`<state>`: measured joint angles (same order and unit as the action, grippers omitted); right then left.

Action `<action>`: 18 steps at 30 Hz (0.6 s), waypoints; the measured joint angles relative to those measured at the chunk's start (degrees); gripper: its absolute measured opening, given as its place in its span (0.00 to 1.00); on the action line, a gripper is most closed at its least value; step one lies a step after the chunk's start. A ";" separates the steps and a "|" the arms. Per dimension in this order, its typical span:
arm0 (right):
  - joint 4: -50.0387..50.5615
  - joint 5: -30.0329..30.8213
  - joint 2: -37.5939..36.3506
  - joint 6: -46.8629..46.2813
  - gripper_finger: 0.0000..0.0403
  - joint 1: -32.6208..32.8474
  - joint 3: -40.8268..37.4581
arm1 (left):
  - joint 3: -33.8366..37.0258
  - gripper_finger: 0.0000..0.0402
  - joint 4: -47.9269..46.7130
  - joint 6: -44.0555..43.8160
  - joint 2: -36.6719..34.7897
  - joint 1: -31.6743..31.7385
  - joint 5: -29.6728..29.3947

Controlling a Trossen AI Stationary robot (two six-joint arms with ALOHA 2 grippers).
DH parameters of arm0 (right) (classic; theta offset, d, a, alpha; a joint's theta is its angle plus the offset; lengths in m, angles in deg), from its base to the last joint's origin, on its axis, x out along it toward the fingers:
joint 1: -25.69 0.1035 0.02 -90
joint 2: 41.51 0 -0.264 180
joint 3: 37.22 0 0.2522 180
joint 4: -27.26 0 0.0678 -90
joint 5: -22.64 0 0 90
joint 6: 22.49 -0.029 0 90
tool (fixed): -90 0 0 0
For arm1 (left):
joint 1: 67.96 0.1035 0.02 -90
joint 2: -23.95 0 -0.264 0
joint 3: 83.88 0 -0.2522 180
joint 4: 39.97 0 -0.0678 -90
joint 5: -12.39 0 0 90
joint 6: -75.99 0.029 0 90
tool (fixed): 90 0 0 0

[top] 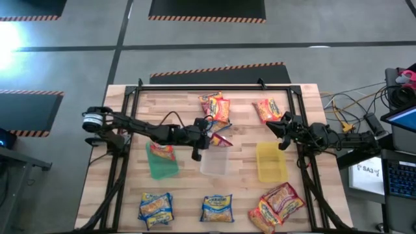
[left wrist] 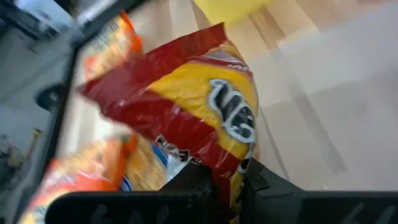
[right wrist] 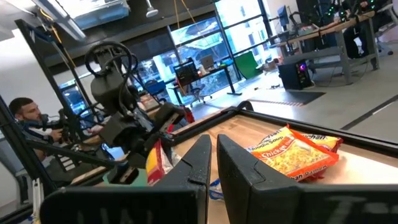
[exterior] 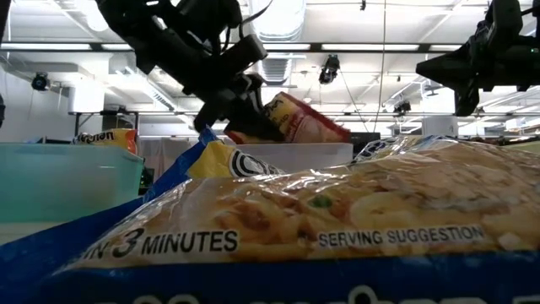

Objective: Sort Maruchan noodles
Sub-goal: Put the red noodle pack into the white bin

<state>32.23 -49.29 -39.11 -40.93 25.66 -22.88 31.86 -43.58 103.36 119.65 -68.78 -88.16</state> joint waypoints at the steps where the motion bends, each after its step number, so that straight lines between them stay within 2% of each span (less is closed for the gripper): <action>1: 0.04 0.00 0.02 0.01 0.04 0.00 0.02 | -0.14 0.01 -1.34 -0.64 0.00 -0.01 0.03; 11: 0.45 0.00 0.00 0.00 0.04 0.01 0.02 | -0.25 0.04 -2.96 -6.15 0.42 -0.13 0.65; 18: 0.52 -0.02 0.00 0.02 0.04 0.00 0.02 | -1.18 0.16 -3.02 -7.58 1.63 -0.13 0.66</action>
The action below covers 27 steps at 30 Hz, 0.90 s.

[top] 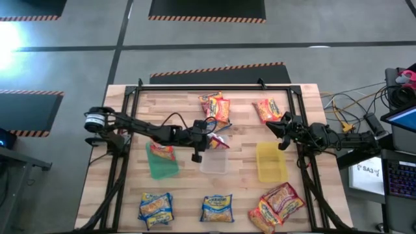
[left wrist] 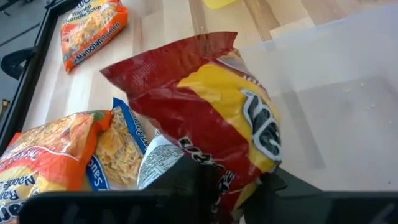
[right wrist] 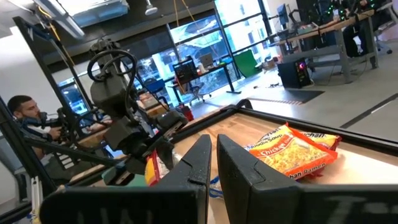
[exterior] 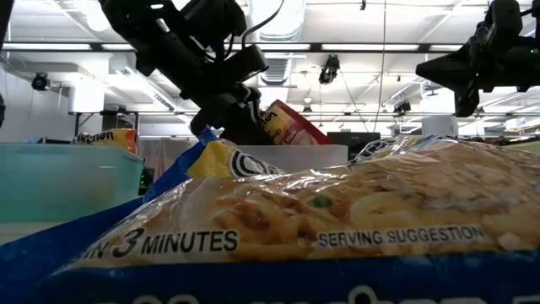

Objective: Sort Maruchan noodles
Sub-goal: Put the red noodle pack into the white bin

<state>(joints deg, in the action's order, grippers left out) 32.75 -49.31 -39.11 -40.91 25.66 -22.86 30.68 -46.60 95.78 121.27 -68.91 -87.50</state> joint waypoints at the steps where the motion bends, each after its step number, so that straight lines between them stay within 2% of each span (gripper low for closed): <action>1: 0.00 0.01 0.02 -0.02 0.04 0.01 0.00 | -0.27 0.18 -0.03 -0.36 0.13 0.00 0.00; 6: 0.04 0.00 0.01 -0.01 0.04 0.01 -0.01 | -2.90 0.29 -0.18 -3.92 0.69 0.07 -0.11; 11: 0.13 0.00 0.00 0.00 0.04 0.00 -0.02 | -4.97 0.35 -3.52 -6.58 0.67 -0.55 -0.04; 19: 0.39 0.00 0.01 -0.01 0.04 0.00 0.00 | -5.89 0.39 -6.54 -7.89 -0.76 -0.76 -1.24; 23: 0.39 0.00 0.01 -0.01 0.04 0.00 -0.01 | -5.95 0.39 -6.26 -6.30 -3.19 -0.76 -4.20; 27: 0.46 0.00 0.00 -0.02 0.04 0.02 0.00 | -5.96 0.39 -6.02 -5.50 -6.21 -1.01 -4.09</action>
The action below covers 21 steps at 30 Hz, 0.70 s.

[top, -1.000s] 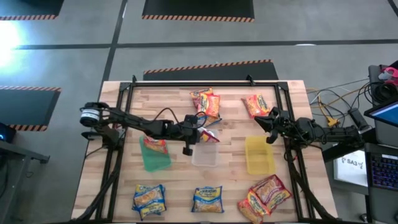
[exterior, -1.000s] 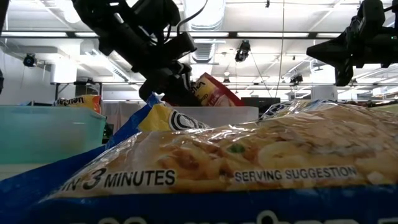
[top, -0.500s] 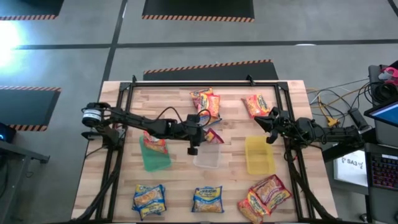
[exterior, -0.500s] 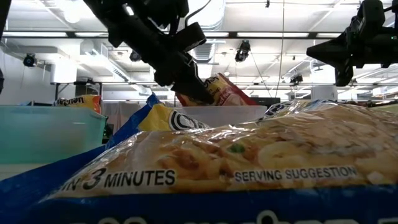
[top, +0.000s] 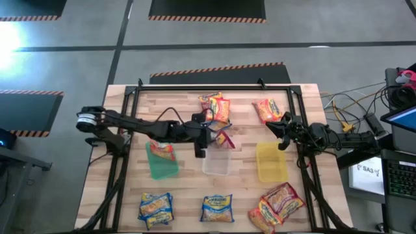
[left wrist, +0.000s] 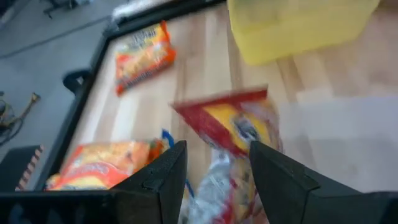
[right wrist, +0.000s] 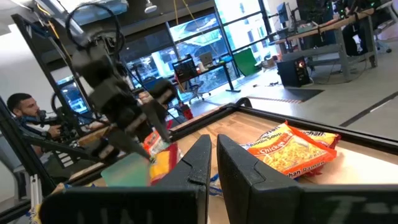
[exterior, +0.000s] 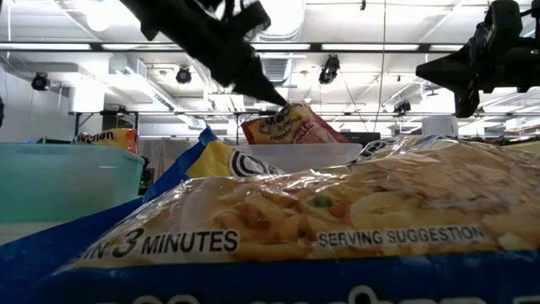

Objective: Sort Maruchan noodles
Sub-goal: Put the red noodle pack into the white bin

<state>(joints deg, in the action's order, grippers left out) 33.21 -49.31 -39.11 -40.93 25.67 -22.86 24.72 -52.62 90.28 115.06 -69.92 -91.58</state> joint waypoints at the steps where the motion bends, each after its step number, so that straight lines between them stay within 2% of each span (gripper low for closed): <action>1: 0.01 0.00 0.02 0.00 0.04 -0.02 -0.02 | -0.08 0.39 0.40 0.03 -0.48 -0.24 0.78; 8: 0.09 -0.02 0.02 0.01 0.04 0.00 -0.02 | -0.10 0.39 4.89 0.19 1.72 -2.87 4.52; 17: 0.17 0.00 0.01 0.01 0.04 -0.02 0.00 | -2.13 0.39 8.44 1.21 8.70 -4.25 4.18; 21: 0.28 -0.01 0.00 0.02 0.04 -0.02 -0.02 | -4.75 0.39 7.23 1.23 11.33 -4.00 1.25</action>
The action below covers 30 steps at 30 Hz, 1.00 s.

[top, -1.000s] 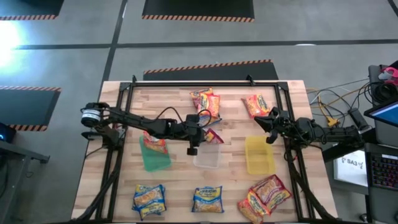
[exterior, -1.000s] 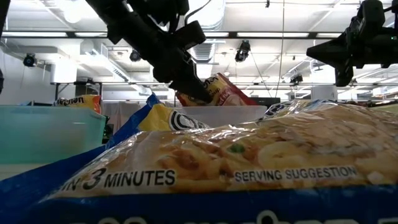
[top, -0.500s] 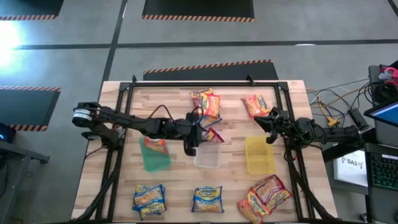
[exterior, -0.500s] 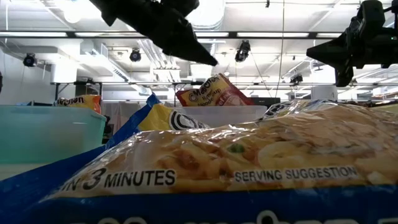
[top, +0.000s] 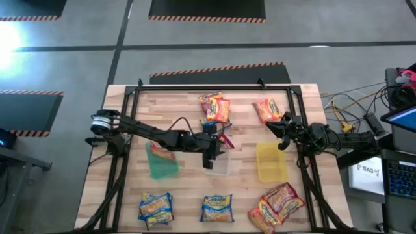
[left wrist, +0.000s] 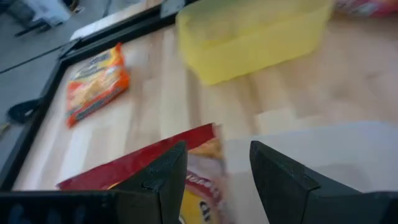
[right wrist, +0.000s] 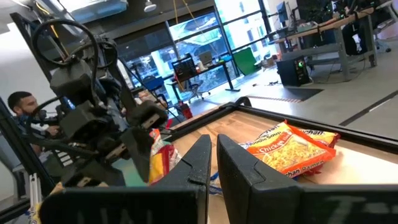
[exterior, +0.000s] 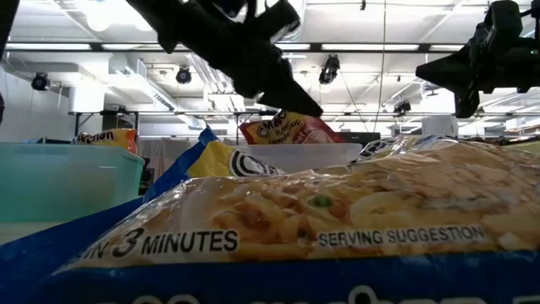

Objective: Sort Maruchan noodles
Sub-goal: Put the red noodle pack into the white bin

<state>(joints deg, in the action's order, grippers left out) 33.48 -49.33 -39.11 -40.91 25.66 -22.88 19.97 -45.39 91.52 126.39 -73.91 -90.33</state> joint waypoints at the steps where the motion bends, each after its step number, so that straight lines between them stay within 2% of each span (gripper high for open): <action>1: 0.00 0.01 0.00 -0.01 0.04 0.00 0.01 | -0.30 0.39 -0.73 0.01 0.53 0.02 -1.03; 6: 0.07 0.01 -0.01 -0.02 0.04 0.00 0.02 | -0.81 0.39 -1.93 0.02 2.34 0.14 -4.74; 30: 0.05 0.01 0.01 -0.02 0.04 0.00 0.00 | -0.81 0.39 -2.55 -1.29 6.06 1.36 -4.80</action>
<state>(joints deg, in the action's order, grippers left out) 33.54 -49.31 -39.10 -40.93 25.66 -22.88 19.16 -47.94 90.23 132.46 -72.56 -95.13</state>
